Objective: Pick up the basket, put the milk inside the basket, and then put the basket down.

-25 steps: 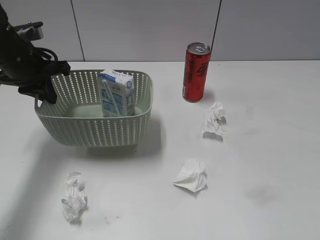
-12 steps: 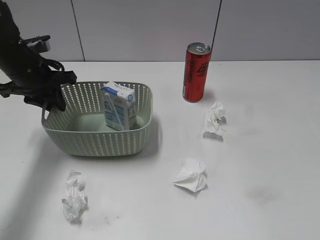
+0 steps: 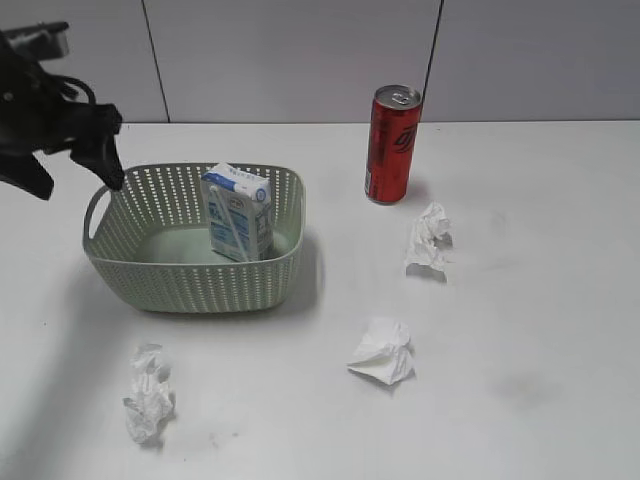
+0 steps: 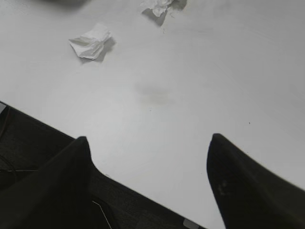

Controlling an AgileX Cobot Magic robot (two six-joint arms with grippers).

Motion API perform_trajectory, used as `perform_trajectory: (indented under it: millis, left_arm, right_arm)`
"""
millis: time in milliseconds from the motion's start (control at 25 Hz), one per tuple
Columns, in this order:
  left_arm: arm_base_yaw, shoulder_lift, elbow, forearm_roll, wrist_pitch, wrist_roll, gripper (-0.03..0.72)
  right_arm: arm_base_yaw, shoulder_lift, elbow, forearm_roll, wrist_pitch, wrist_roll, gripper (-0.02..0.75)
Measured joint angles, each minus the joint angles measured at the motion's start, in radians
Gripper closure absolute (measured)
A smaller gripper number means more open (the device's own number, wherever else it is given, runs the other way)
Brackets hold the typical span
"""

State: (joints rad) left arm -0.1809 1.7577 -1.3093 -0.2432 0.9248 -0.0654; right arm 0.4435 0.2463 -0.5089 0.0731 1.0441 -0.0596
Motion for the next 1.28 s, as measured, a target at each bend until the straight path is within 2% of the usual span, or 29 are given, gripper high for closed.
perform_trajectory:
  millis: [280, 440, 760, 1040, 1280]
  left_arm:
    - [0.0, -0.309, 0.01, 0.119, 0.172, 0.0, 0.094]
    - [0.0, -0.513, 0.092, 0.179, 0.23, 0.0, 0.099]
    - [0.0, -0.934, 0.395, 0.187, 0.249, 0.009, 0.1]
    - [0.0, -1.309, 0.669, 0.189, 0.219, 0.075, 0.1]
    - [0.0, -1.5, 0.803, 0.189, 0.129, 0.117, 0.1]
  right_arm:
    - [0.0, 0.0, 0.0, 0.0, 0.0, 0.0, 0.168]
    - [0.0, 0.0, 0.0, 0.0, 0.0, 0.0, 0.168]
    - [0.0, 0.0, 0.0, 0.0, 0.0, 0.0, 0.168]
    - [0.0, 0.0, 0.0, 0.001, 0.0, 0.001, 0.168]
    - [0.0, 0.0, 0.0, 0.002, 0.0, 0.001, 0.168]
